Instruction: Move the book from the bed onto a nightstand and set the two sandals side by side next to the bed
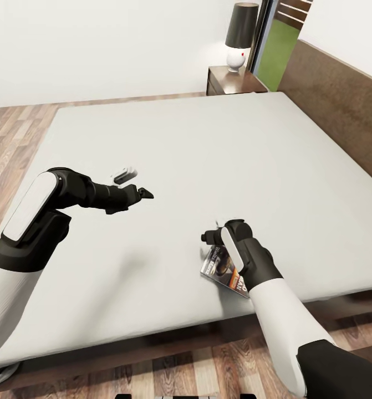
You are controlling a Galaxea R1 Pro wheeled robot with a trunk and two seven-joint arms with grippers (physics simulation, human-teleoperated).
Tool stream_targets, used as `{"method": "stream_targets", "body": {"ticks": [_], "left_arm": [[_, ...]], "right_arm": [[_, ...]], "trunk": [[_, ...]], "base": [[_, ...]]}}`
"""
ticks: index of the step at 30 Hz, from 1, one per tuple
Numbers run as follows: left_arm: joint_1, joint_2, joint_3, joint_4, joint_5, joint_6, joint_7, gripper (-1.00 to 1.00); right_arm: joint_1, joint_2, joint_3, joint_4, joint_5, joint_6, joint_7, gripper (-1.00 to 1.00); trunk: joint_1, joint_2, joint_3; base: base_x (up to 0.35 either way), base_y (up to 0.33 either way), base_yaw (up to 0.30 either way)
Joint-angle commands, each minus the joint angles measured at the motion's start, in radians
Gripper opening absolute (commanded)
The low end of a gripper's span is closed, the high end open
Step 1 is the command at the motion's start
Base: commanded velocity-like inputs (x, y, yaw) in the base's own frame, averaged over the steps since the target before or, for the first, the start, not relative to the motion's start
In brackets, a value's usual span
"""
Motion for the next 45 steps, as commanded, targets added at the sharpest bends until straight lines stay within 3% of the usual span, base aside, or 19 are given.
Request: {"method": "stream_targets", "body": {"ticks": [1, 9, 17, 29, 45], "left_arm": [[-0.001, 0.000, -0.001, -0.001, 0.007, 0.004, 0.009, 1.00], [-0.001, 0.000, 0.000, -0.001, 0.007, 0.004, 0.009, 1.00], [-0.001, 0.000, -0.001, -0.001, 0.007, 0.005, 0.009, 1.00], [-0.001, 0.000, -0.001, -0.001, 0.007, 0.006, 0.009, 1.00], [-0.001, 0.000, -0.001, -0.001, 0.007, 0.006, 0.010, 1.00]], "right_arm": [[-0.001, 0.000, 0.002, -0.001, -0.011, 0.003, -0.010, 1.00], [-0.001, -0.028, 0.001, 0.005, -0.011, -0.028, -0.010, 1.00], [-0.001, -0.039, 0.000, 0.031, -0.013, -0.041, -0.008, 1.00], [0.001, -0.042, 0.002, 0.059, -0.013, -0.071, 0.060, 1.00], [0.001, -0.043, 0.001, 0.107, -0.012, -0.105, 0.081, 1.00]], "trunk": [[0.000, 0.000, -0.001], [0.000, 0.000, -0.001], [0.000, 0.000, -0.001], [0.000, 0.000, -0.001], [0.000, 0.000, -0.001]], "base": [[0.002, 0.000, 0.000], [0.001, 0.000, 0.000], [0.000, 0.000, 0.000], [0.000, 0.000, 0.000], [-0.003, -0.004, 0.000]]}}
